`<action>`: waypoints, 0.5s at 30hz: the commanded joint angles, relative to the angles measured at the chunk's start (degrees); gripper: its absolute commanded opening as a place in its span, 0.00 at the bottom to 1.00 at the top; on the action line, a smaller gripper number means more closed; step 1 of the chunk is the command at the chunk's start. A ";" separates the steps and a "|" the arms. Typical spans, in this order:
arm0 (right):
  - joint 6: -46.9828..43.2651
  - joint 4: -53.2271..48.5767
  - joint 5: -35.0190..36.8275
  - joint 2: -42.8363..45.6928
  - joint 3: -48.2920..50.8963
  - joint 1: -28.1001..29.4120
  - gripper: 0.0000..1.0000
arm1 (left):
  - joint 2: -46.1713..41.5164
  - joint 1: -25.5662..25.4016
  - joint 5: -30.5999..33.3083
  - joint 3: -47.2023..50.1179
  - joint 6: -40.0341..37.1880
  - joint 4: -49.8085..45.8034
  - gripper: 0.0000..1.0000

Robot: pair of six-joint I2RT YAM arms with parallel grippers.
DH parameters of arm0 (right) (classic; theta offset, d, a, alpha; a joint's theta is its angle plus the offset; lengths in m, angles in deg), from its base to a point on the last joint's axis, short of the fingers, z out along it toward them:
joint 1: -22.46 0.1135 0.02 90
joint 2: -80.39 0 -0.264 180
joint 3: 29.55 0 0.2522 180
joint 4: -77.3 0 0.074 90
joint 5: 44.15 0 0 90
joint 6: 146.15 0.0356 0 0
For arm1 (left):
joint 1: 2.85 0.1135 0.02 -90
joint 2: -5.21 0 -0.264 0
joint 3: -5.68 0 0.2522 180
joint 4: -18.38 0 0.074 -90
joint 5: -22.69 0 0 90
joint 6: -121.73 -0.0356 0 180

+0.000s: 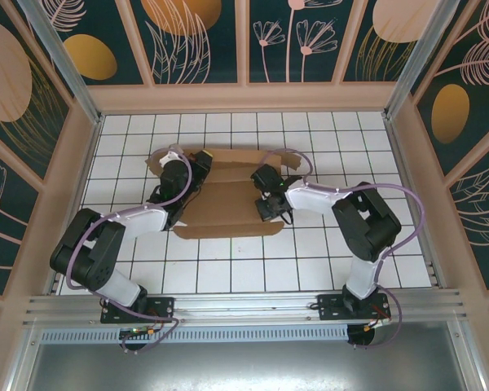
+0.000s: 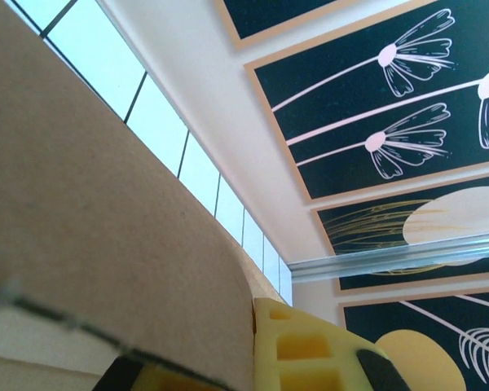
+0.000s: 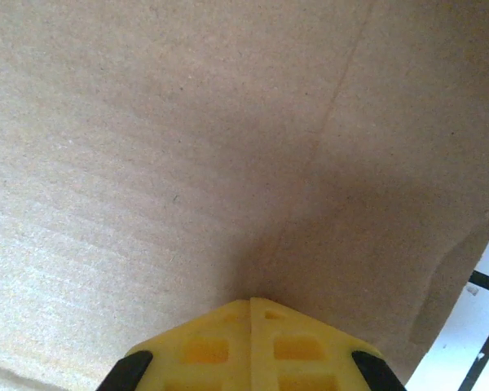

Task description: Fold the paper box

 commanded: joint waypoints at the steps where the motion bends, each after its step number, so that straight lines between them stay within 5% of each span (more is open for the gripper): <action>1: -1.49 -5.48 0.04 0.39 -1.01 -1.21 0.03 | 2.24 0.24 2.86 -0.30 -3.07 -3.36 0.00; 10: 3.31 0.01 -16.25 15.98 -5.62 -8.47 0.49 | 3.59 0.08 2.88 -0.30 -3.97 -2.91 0.00; 15: 14.46 4.08 -19.27 18.38 -8.82 -14.73 0.57 | 4.12 0.13 2.69 -0.43 -3.63 -2.72 0.00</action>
